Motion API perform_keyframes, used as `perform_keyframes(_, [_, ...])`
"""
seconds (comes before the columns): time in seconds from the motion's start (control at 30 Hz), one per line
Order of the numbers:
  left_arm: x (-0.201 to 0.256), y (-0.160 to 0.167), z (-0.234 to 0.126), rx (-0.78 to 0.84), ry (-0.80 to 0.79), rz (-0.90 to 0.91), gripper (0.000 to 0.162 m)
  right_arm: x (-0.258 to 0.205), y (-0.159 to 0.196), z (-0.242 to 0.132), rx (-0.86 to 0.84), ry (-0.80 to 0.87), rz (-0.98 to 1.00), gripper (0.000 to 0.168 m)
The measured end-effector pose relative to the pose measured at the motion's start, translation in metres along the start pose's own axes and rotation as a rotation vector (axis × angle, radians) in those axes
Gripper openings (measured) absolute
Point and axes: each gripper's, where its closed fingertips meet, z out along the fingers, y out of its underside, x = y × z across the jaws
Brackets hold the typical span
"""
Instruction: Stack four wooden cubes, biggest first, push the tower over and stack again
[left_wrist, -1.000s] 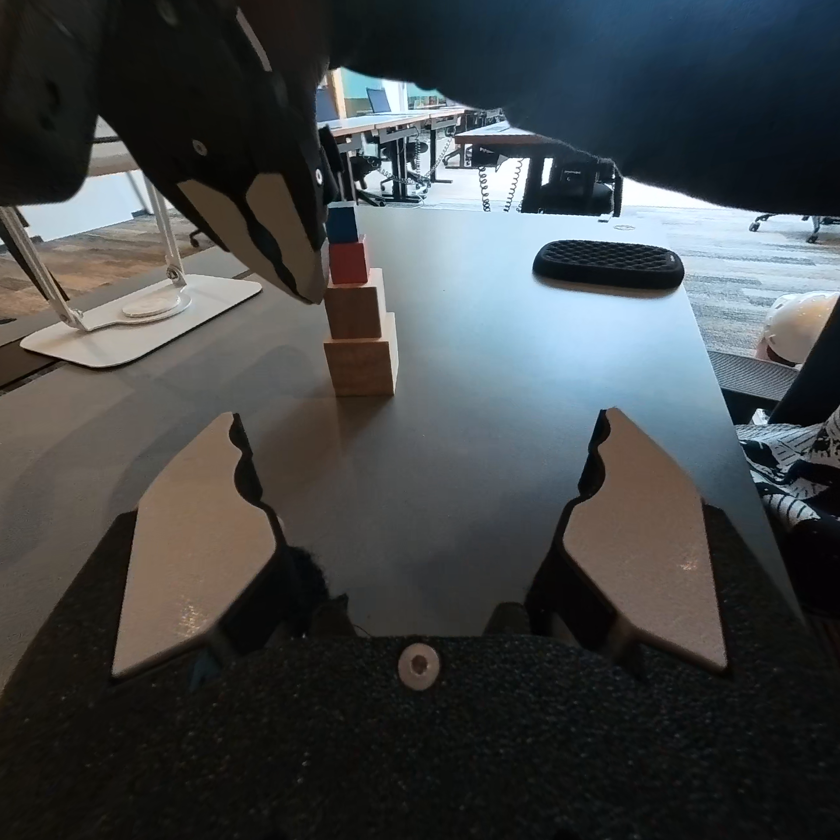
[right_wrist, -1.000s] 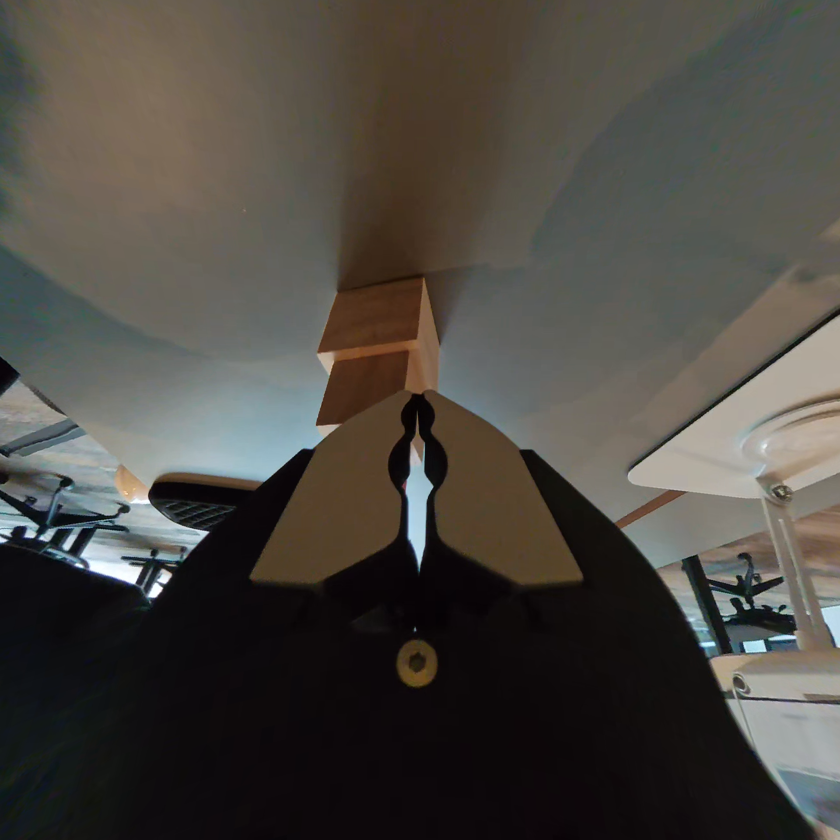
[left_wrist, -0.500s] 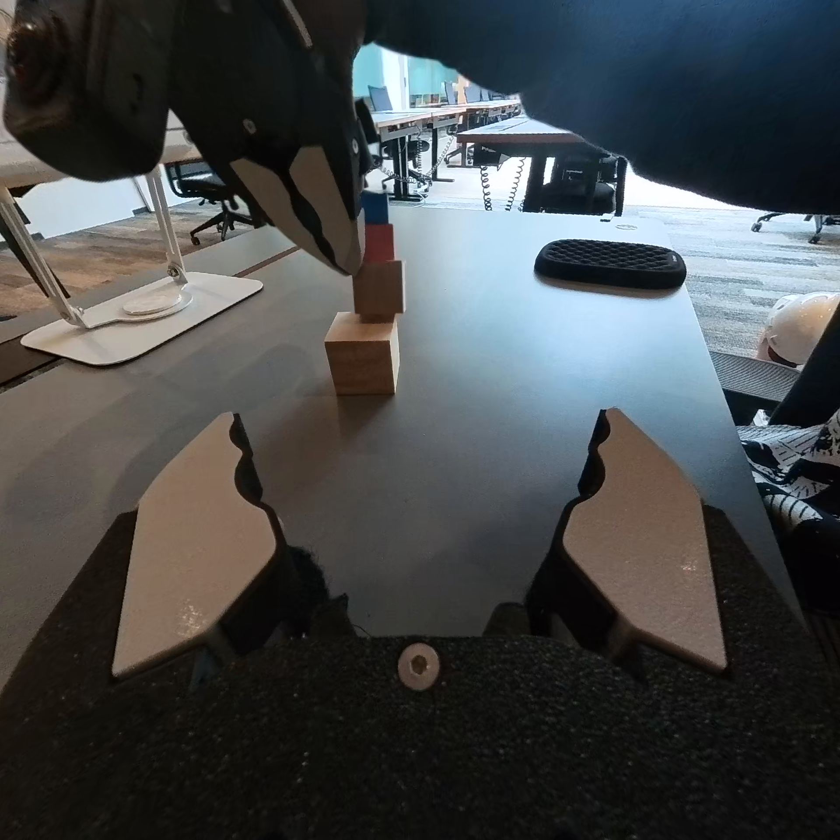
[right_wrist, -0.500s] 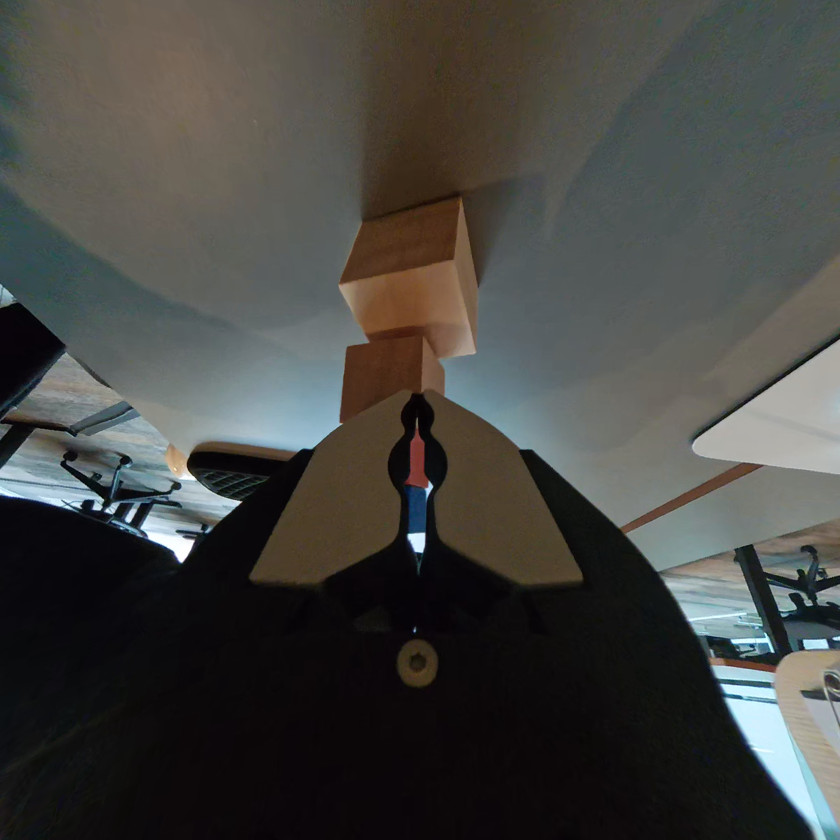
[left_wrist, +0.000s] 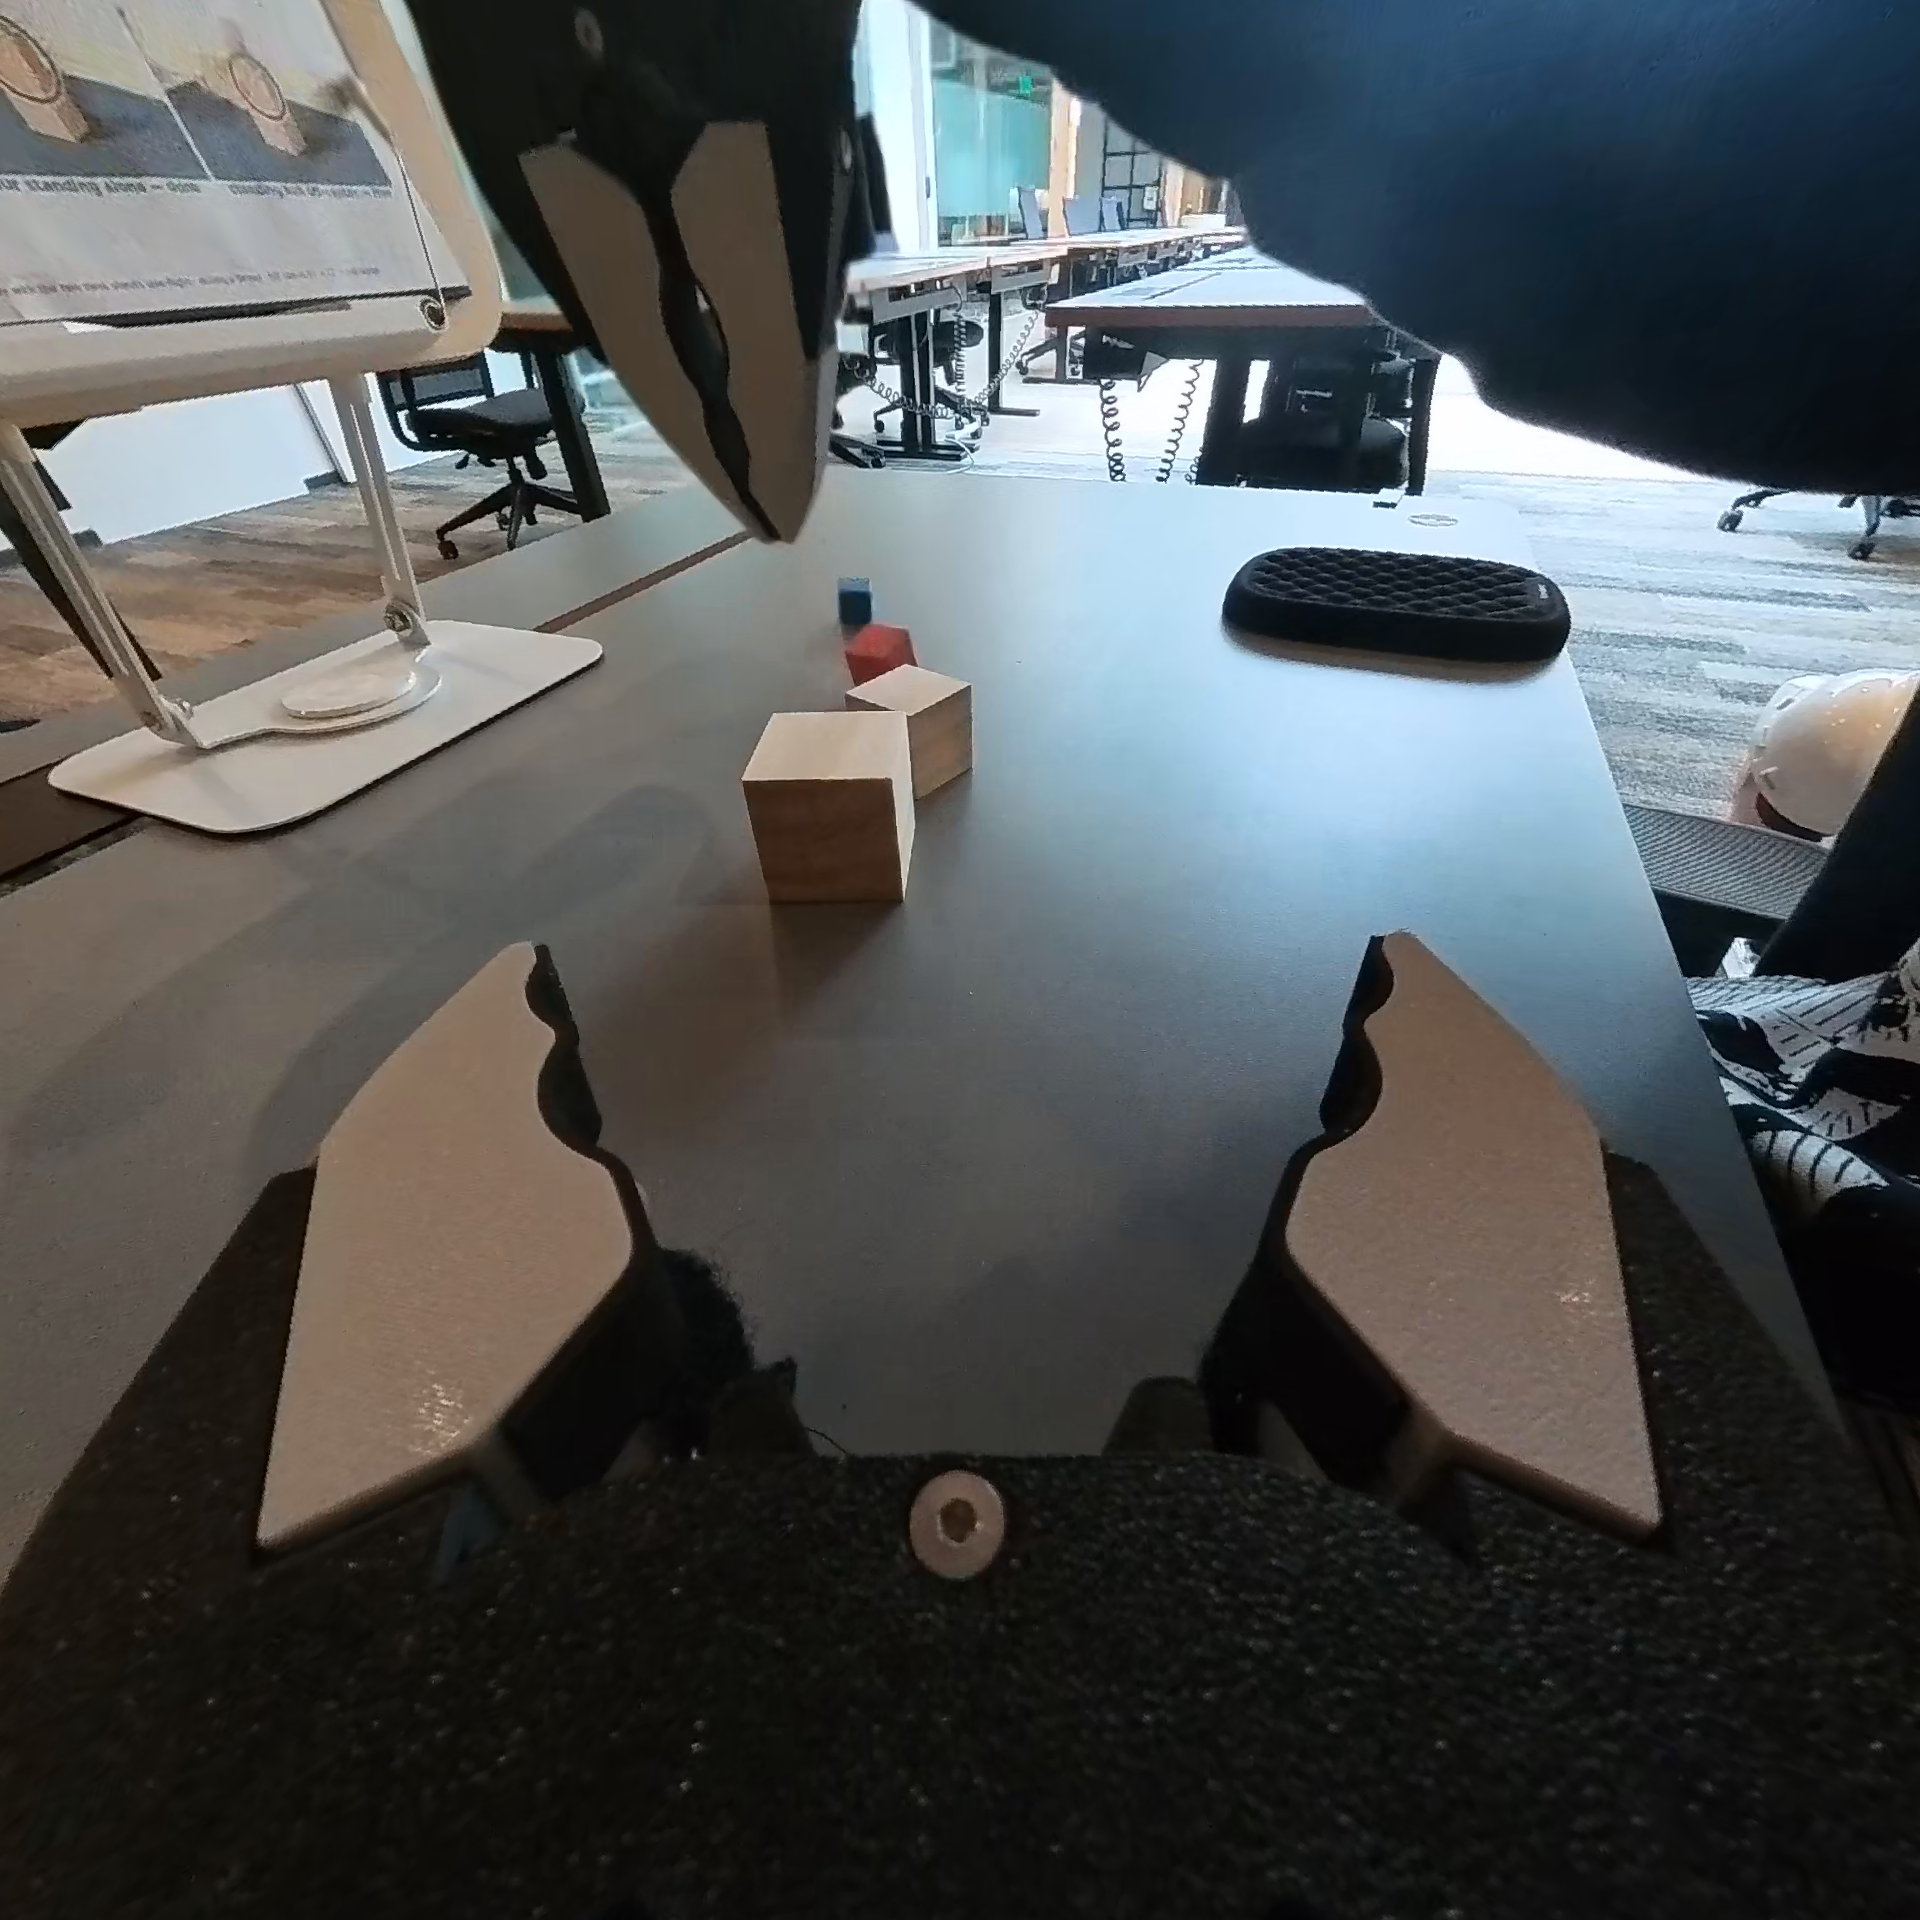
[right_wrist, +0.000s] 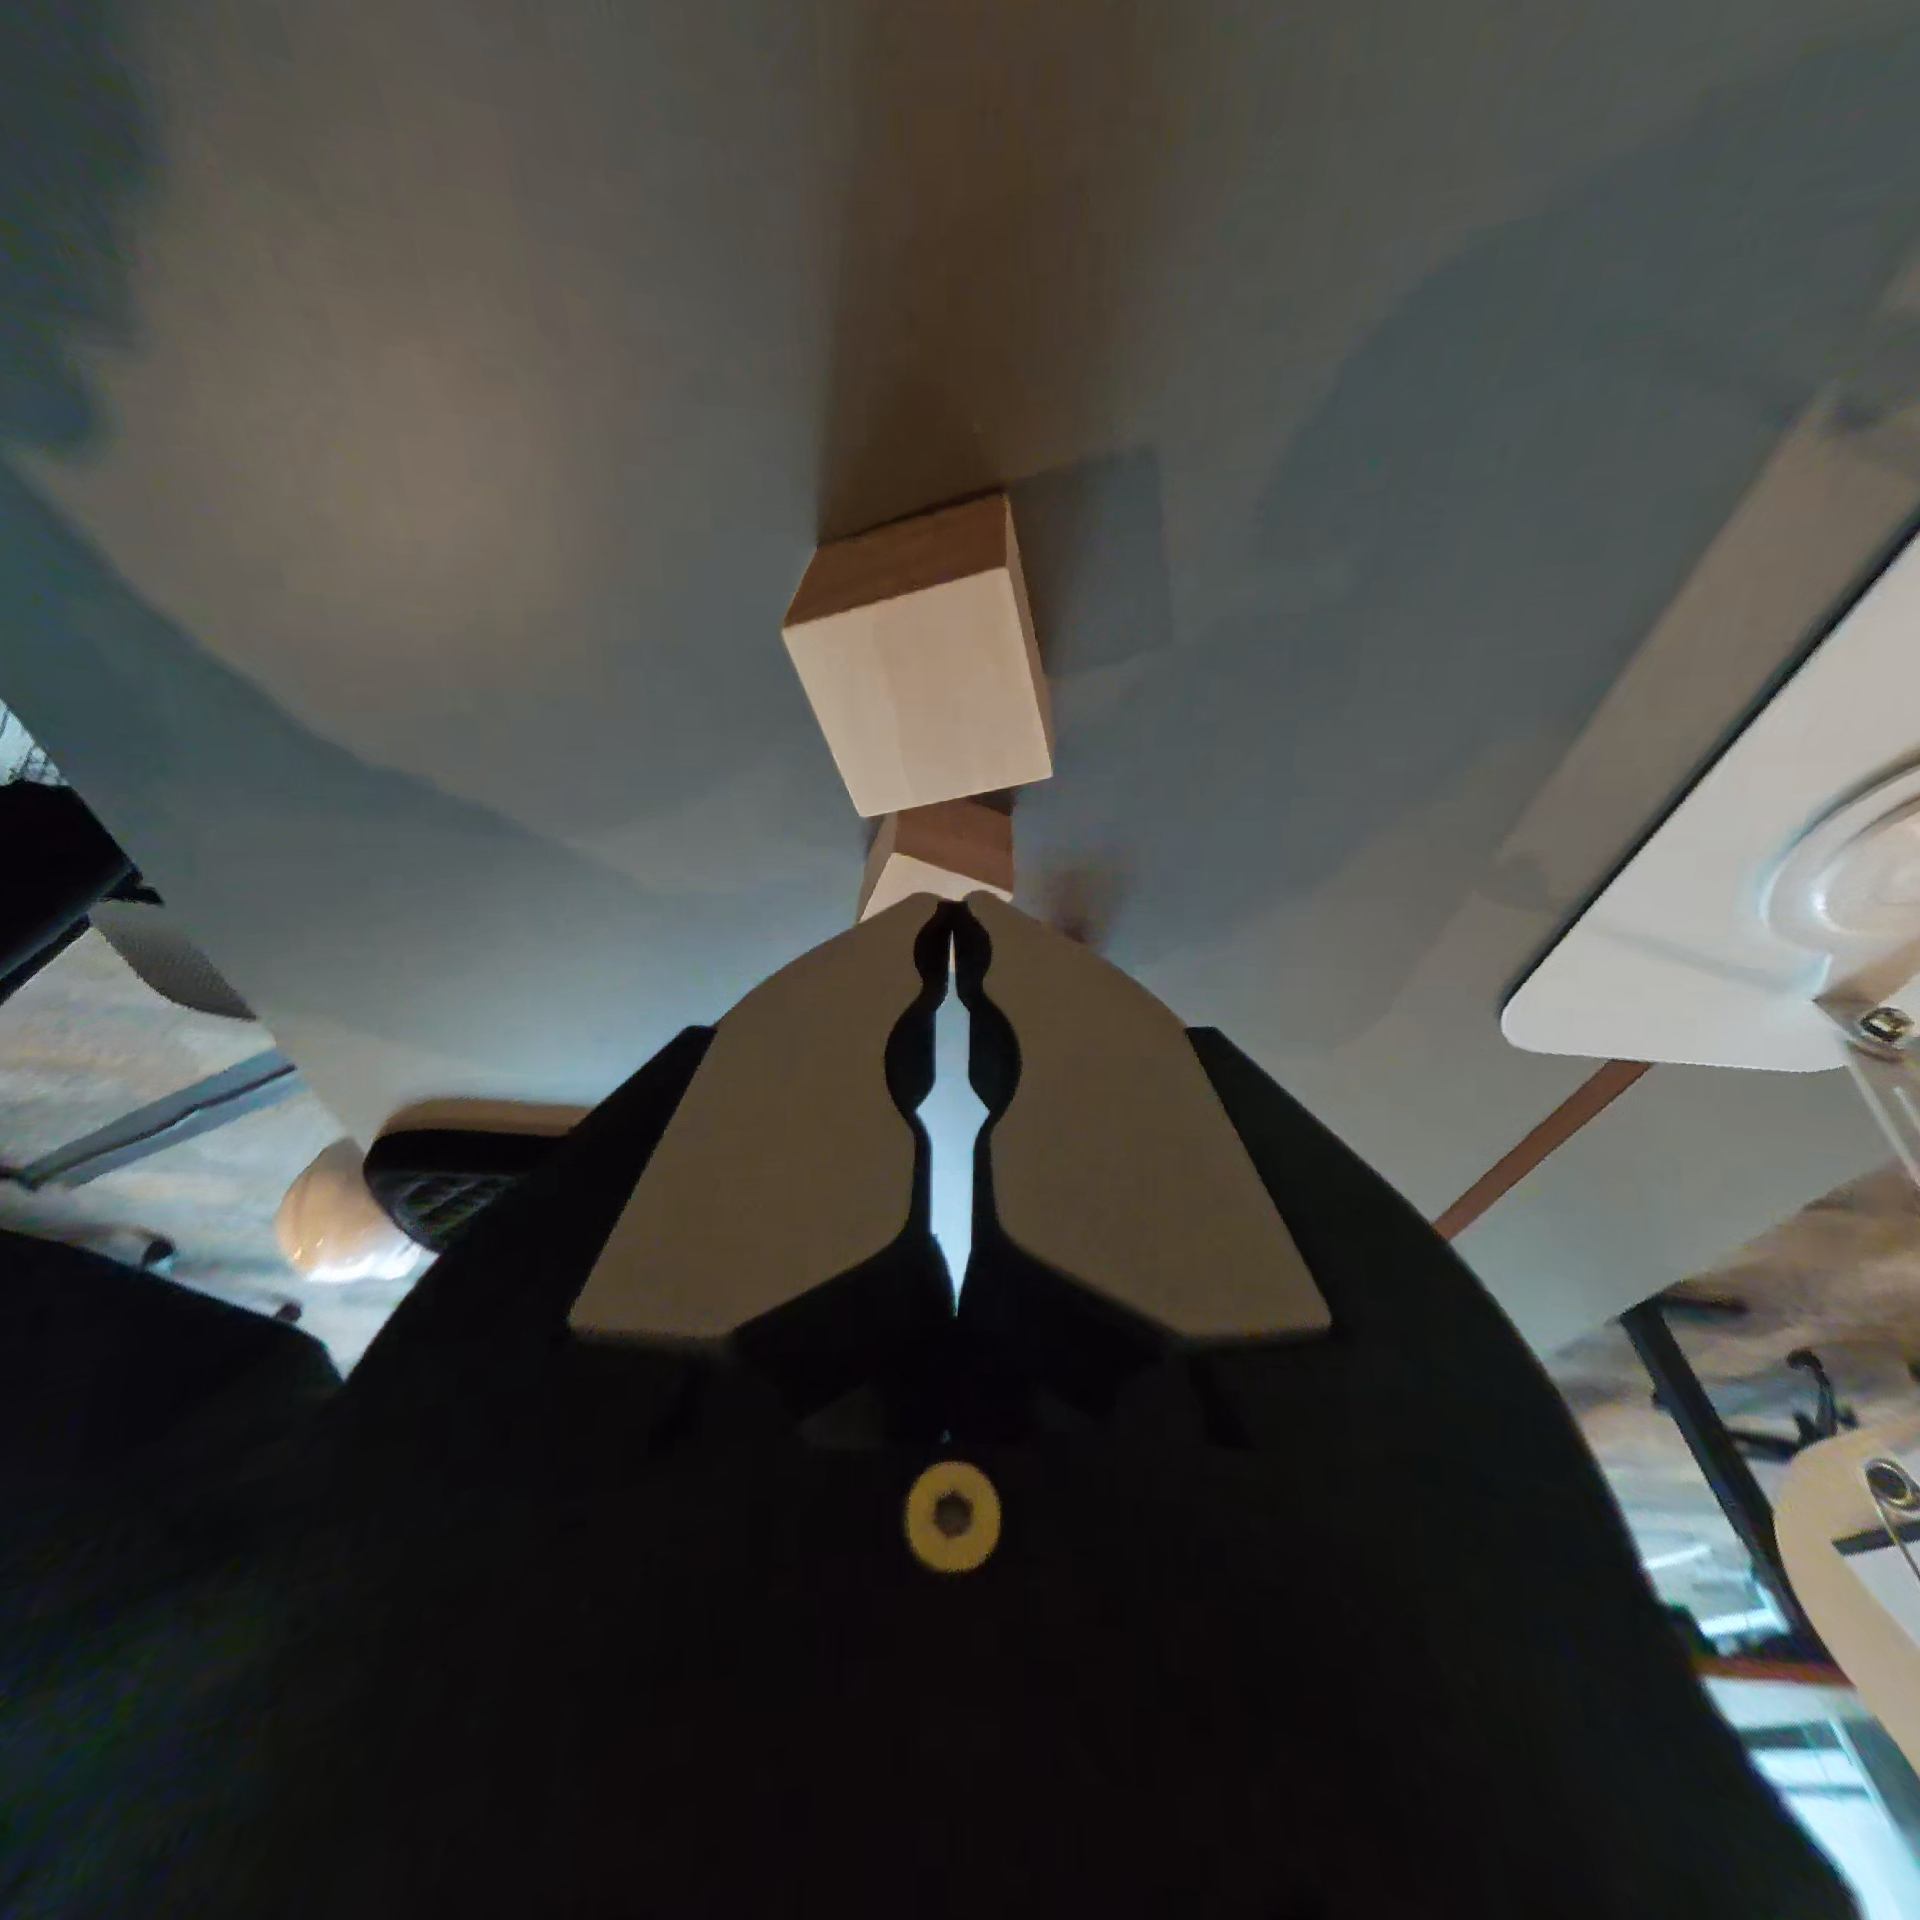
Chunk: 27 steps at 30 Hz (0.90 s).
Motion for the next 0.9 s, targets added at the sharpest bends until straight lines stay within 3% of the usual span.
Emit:
perform_keyframes(0.3, [0.000, 0.000, 0.000, 0.003, 0.001, 0.001, 0.136, -0.010, 0.005, -0.042, 0.339, 0.103, 0.008, 0.007])
perform_keyframes(0.47, [0.000, 0.000, 0.000, 0.001, 0.000, 0.003, 0.136, -0.022, 0.025, -0.051, 0.490, 0.139, 0.051, 0.030])
perform_keyframes(0.63, [0.000, 0.000, 0.000, 0.003, 0.001, 0.002, 0.136, -0.036, 0.051, -0.043, 0.575, 0.137, 0.120, 0.062])
perform_keyframes(0.8, [0.000, 0.000, 0.000, 0.006, 0.000, 0.001, 0.136, -0.050, 0.065, -0.043, 0.804, 0.133, 0.167, 0.088])
perform_keyframes(0.9, [0.000, 0.000, 0.000, 0.007, 0.002, -0.002, 0.136, -0.056, 0.081, -0.047, 0.950, 0.180, 0.189, 0.094])
